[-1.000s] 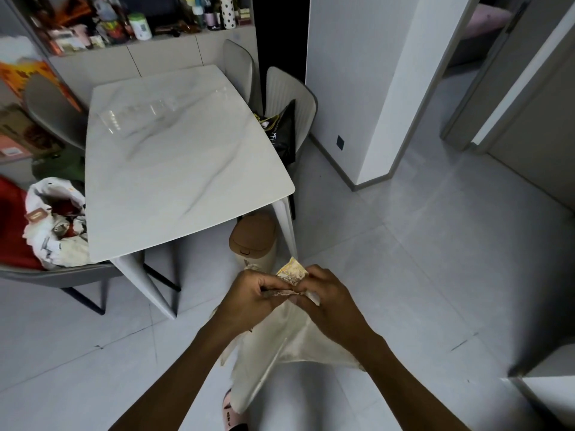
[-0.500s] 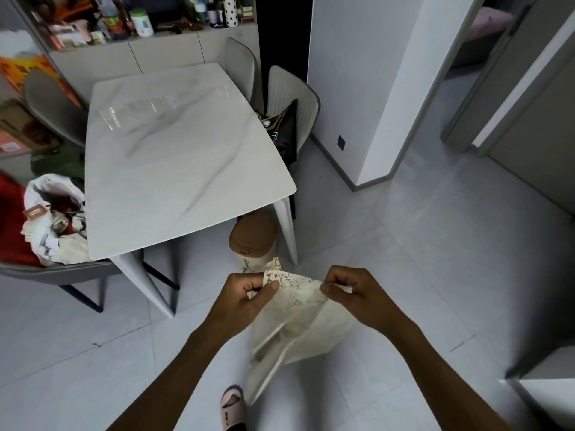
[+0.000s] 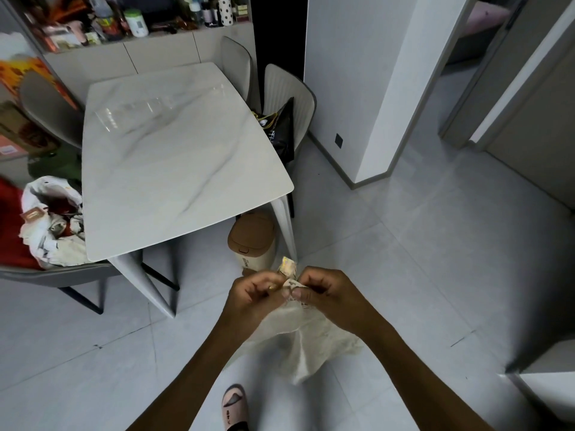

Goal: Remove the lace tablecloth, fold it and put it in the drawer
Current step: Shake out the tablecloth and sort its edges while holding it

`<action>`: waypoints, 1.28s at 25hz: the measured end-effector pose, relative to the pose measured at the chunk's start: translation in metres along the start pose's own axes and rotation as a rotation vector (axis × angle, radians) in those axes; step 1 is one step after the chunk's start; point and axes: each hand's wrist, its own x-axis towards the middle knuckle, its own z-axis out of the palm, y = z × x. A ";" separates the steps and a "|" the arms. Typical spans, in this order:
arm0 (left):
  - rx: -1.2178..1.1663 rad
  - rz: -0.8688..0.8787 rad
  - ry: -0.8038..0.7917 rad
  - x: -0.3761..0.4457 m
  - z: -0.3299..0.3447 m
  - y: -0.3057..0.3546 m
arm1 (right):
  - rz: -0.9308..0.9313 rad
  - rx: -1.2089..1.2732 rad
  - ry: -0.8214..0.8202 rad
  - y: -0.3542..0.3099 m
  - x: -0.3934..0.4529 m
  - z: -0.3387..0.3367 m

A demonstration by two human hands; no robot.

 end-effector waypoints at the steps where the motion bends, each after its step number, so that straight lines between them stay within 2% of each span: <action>1: -0.141 -0.092 0.040 0.000 -0.001 0.000 | 0.006 0.037 0.022 0.002 -0.002 0.001; 3: -0.191 -0.210 0.068 -0.001 0.000 -0.001 | 0.019 0.070 0.040 0.005 -0.004 0.007; 6: -0.109 -0.221 -0.013 0.000 0.003 -0.001 | 0.016 0.084 0.058 0.008 -0.006 0.013; 12: -0.250 -0.319 -0.016 -0.001 -0.001 -0.004 | 0.002 0.120 0.116 0.014 -0.010 0.015; 16: -0.270 -0.321 -0.006 0.000 -0.002 -0.007 | 0.006 0.132 0.136 0.016 -0.009 0.018; 21: -0.125 -0.289 -0.021 0.004 -0.008 0.004 | -0.018 0.036 0.178 0.012 -0.005 0.027; 25: -0.139 -0.300 0.018 0.005 -0.012 0.008 | -0.034 0.032 0.336 0.007 -0.005 0.039; 29: -0.171 -0.318 0.066 0.001 -0.011 0.010 | 0.035 0.020 0.455 0.002 -0.004 0.049; 32: -0.092 -0.239 -0.049 -0.003 -0.011 0.008 | 0.052 0.044 0.466 0.001 -0.004 0.047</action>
